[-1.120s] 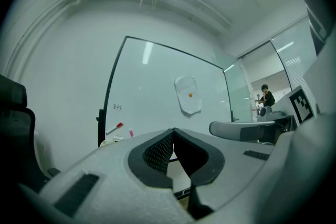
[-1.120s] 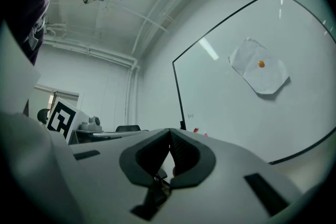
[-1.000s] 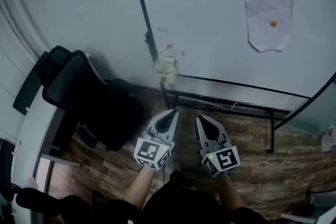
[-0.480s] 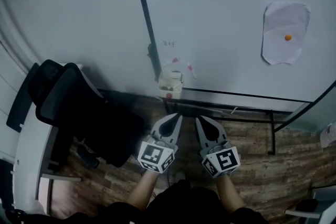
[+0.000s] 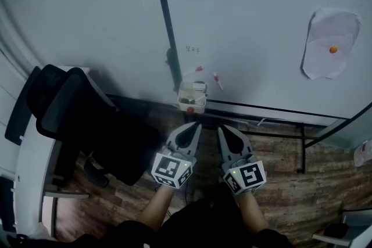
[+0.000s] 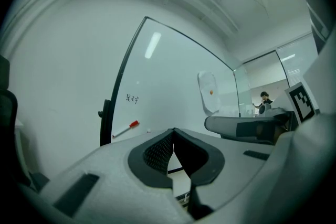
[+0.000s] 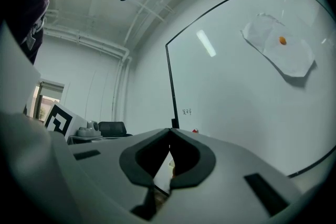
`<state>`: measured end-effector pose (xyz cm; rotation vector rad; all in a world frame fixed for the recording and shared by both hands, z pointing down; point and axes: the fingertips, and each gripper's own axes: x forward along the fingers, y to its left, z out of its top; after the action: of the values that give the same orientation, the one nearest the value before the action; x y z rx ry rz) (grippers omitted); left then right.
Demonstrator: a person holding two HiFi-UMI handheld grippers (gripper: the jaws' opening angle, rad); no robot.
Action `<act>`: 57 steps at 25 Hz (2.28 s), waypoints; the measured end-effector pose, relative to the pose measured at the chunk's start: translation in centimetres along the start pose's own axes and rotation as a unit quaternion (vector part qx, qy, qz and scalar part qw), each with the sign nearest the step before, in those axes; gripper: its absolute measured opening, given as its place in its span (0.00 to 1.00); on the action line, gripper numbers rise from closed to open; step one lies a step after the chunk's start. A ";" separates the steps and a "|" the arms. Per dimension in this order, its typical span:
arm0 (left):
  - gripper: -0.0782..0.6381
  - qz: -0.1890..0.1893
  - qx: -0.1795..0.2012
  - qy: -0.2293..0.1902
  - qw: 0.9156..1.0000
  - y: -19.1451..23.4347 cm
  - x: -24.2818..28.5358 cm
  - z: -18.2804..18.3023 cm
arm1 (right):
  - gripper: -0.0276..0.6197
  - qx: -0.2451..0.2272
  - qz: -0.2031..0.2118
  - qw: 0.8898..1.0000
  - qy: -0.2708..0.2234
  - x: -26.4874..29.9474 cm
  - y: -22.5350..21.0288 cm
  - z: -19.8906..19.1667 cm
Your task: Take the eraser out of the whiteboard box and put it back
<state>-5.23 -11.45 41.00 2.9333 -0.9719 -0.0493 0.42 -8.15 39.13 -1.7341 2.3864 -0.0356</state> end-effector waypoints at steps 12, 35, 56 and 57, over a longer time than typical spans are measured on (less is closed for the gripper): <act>0.12 0.063 0.003 0.005 0.998 3.5 7.0 -0.6 | 0.05 0.008 0.072 0.997 0.020 6.6 -5.7 -1.0; 0.12 0.170 0.013 0.060 0.984 8.1 12.1 -4.3 | 0.05 0.075 0.154 0.984 0.047 12.8 -10.4 -5.1; 0.49 0.248 0.051 0.139 0.957 12.8 16.4 -8.7 | 0.05 0.105 0.112 0.986 0.060 14.2 -12.9 -7.4; 0.49 0.249 0.052 0.142 0.957 13.0 16.6 -8.9 | 0.05 0.107 0.109 0.986 0.062 14.2 -13.1 -7.7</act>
<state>0.77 -31.44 50.42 2.5794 -1.6528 0.4390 7.22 -26.39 46.39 -1.4078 2.5365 -0.3645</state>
